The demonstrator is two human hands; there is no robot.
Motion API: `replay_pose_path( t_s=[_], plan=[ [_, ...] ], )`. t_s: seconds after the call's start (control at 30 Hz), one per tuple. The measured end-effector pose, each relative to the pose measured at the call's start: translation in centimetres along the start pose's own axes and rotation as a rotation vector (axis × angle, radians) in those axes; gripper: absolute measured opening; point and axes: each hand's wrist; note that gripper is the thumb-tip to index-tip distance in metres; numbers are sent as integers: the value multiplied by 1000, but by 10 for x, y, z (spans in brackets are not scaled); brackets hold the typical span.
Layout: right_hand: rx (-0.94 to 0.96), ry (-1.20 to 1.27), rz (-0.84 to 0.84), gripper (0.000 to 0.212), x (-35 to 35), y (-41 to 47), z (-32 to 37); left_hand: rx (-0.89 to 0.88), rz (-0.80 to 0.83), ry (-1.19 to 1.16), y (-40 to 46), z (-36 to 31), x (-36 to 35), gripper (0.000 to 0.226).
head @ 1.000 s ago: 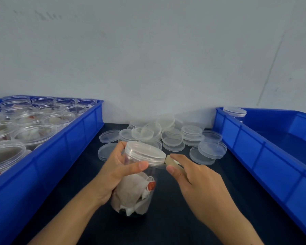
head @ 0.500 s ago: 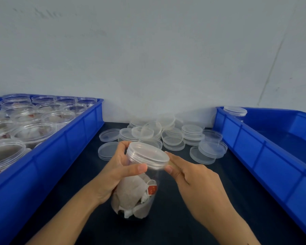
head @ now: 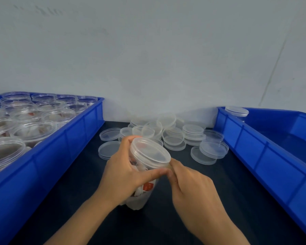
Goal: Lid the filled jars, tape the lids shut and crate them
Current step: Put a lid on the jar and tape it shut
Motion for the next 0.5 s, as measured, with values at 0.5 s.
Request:
replay_pose_path(
  t_s=[0.5],
  plan=[
    [-9, 36, -20, 51, -5, 8, -10, -3, 33, -112, 2, 0, 2, 79]
  ],
)
Point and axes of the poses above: each hand's wrist, its own y-axis towards the middle knuckle, its own x-axis out of the back of the hand, z = x × y, and after that the axes turned 14 degrees about -y, right-handed
